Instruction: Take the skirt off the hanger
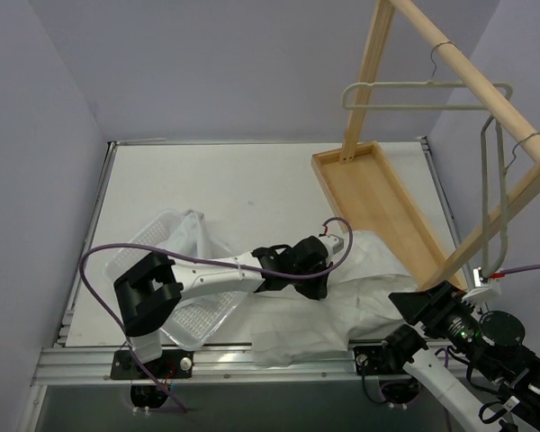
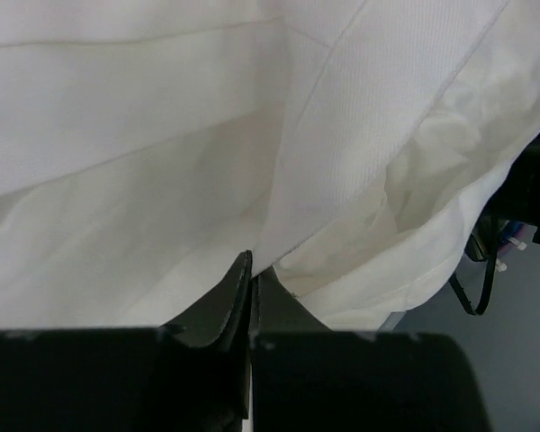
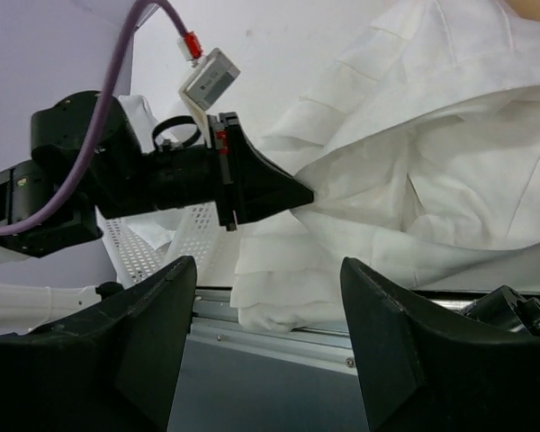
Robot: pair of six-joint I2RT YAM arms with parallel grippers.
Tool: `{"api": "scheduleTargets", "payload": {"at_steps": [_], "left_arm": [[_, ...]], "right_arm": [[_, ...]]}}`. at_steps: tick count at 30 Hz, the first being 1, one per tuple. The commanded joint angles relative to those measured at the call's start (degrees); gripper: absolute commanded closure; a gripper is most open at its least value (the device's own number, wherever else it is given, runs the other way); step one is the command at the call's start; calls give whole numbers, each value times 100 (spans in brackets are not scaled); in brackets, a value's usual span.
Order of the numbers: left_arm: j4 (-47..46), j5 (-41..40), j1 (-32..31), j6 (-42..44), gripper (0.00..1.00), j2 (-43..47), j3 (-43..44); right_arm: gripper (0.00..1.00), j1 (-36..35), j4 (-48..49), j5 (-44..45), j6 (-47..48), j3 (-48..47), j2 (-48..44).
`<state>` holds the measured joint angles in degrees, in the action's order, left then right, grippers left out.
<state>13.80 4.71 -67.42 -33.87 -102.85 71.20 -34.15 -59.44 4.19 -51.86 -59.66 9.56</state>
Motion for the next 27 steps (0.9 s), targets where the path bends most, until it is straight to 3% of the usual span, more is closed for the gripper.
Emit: {"api": "scheduleTargets", "payload": {"at_steps": [1, 8, 12, 19, 27], "left_arm": [[595, -583, 80, 222, 98, 958, 272], [2160, -1182, 439, 740, 98, 2496, 947], [2749, -1113, 1036, 1250, 98, 3322, 1509], [3708, -937, 2617, 1980, 98, 3675, 2898], [3981, -1498, 3498, 2340, 98, 3667, 3892]], "right_arm": [[39, 23, -68, 135, 18, -125, -16], [39, 5, 99, 118, 35, -81, -16], [39, 14, 371, 12, 61, 77, 54], [39, 31, 618, -120, 123, 349, 160], [39, 31, 723, -155, 220, 376, 353]]}}
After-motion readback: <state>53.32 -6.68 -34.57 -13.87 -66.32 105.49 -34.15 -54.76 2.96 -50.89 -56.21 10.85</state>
